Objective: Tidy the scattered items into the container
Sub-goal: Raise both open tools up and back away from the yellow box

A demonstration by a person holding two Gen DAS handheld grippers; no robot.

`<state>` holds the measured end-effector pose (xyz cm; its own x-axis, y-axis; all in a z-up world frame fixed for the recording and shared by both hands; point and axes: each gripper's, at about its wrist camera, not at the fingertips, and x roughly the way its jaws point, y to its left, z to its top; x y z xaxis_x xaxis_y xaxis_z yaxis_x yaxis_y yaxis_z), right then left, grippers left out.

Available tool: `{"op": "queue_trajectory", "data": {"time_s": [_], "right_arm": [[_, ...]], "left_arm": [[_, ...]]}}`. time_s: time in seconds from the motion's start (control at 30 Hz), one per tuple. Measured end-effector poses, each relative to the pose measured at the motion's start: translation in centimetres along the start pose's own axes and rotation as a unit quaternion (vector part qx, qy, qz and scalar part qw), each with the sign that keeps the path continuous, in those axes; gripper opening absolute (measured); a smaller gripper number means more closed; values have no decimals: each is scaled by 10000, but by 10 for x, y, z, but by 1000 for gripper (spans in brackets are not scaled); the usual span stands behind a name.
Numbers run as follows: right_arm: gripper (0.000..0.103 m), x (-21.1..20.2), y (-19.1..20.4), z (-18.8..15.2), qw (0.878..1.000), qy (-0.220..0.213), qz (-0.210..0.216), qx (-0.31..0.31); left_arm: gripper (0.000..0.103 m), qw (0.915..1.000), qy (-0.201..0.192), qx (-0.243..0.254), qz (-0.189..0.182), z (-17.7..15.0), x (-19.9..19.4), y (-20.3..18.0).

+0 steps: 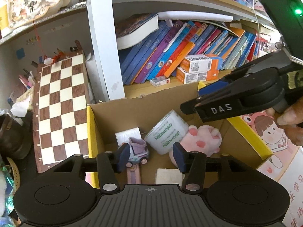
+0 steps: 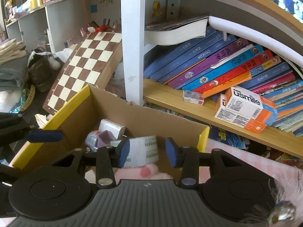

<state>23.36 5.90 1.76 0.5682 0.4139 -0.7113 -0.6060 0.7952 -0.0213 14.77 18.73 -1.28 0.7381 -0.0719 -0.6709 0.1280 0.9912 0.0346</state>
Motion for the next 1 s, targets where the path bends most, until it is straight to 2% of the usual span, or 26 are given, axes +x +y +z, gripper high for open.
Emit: {"op": "queue_trajectory", "data": {"time_s": [0.13,0.27,0.47,0.53,0.8,1.0], "right_arm": [[64,-19,0,-8,9999,-114,-64,38],[67,-35,0,-18,9997,-174,-165,6],[76,-61,-1,-33,9993,-295,-218,120],[84,-70,0,-39,9991,-326,-236,137],[99,-97,3,-65,9980,-387,-384,314],[101,-112,0,-85,9969,-372,-502,485]], "left_arm": [[61,9999,-95,-22,48,-2,-14,-5],[63,9998,-151,-16,98,-4,-28,-10],[78,9996,-192,-1,227,-10,-46,-21],[83,9995,-180,-13,254,-14,-50,-26],[88,9993,-228,-19,288,-26,-68,-44],[88,9992,-250,-55,314,-30,-77,-54]]}}
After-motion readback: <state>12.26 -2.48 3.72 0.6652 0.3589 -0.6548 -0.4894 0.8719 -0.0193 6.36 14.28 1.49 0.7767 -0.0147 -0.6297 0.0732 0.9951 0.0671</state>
